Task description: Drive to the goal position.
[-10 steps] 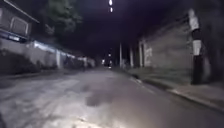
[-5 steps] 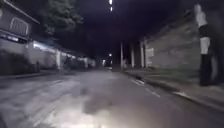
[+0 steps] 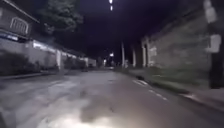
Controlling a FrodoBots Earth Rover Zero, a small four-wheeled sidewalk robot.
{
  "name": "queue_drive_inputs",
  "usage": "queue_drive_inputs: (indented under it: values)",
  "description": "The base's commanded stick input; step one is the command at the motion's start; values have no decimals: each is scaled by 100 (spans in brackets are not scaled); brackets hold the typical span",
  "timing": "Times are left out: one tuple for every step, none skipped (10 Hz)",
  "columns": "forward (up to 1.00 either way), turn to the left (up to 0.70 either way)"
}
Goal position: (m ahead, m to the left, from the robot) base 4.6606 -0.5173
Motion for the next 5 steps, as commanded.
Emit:
queue_drive_inputs:
  values:
    - [50, 0]
    - [50, 0]
    - [50, 0]
    - [50, 0]
    - [50, 0]
